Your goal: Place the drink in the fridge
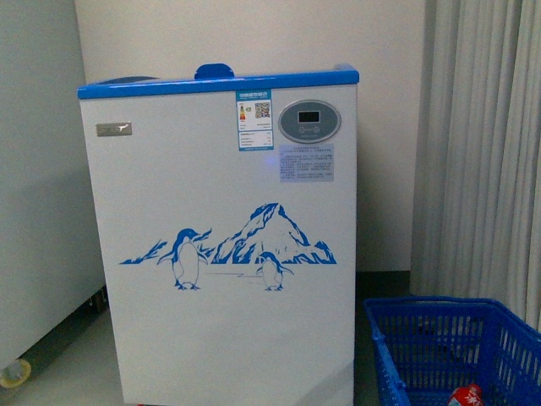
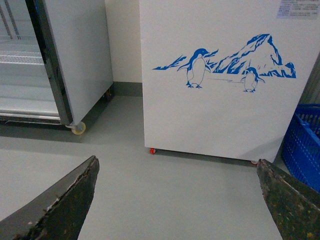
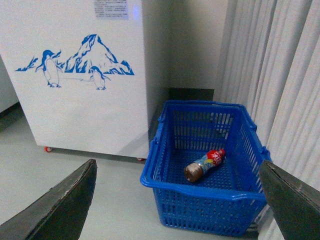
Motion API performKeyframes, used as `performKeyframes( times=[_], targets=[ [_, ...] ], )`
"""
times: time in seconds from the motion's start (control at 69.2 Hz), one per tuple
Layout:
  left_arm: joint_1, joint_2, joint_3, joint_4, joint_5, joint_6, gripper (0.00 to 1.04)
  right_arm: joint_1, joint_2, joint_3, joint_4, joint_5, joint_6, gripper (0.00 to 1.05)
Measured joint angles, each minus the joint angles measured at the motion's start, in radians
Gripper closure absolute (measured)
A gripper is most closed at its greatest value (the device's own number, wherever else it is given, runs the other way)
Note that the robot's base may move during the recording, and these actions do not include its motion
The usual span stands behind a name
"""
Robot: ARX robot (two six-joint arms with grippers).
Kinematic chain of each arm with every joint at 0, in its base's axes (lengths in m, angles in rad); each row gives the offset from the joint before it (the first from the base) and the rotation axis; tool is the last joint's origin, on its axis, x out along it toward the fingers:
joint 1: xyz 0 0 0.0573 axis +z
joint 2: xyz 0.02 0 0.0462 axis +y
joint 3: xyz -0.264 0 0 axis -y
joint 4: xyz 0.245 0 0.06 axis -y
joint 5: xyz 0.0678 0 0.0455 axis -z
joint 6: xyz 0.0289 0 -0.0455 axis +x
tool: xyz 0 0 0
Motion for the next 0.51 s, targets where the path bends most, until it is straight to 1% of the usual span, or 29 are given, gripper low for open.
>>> performKeyframes(
  times=[0.506],
  targets=[
    [0.000, 0.000, 0.000, 0.000, 0.000, 0.000, 0.08, 0.000, 0.000, 0.000, 0.000, 0.000, 0.000, 0.08]
  ],
)
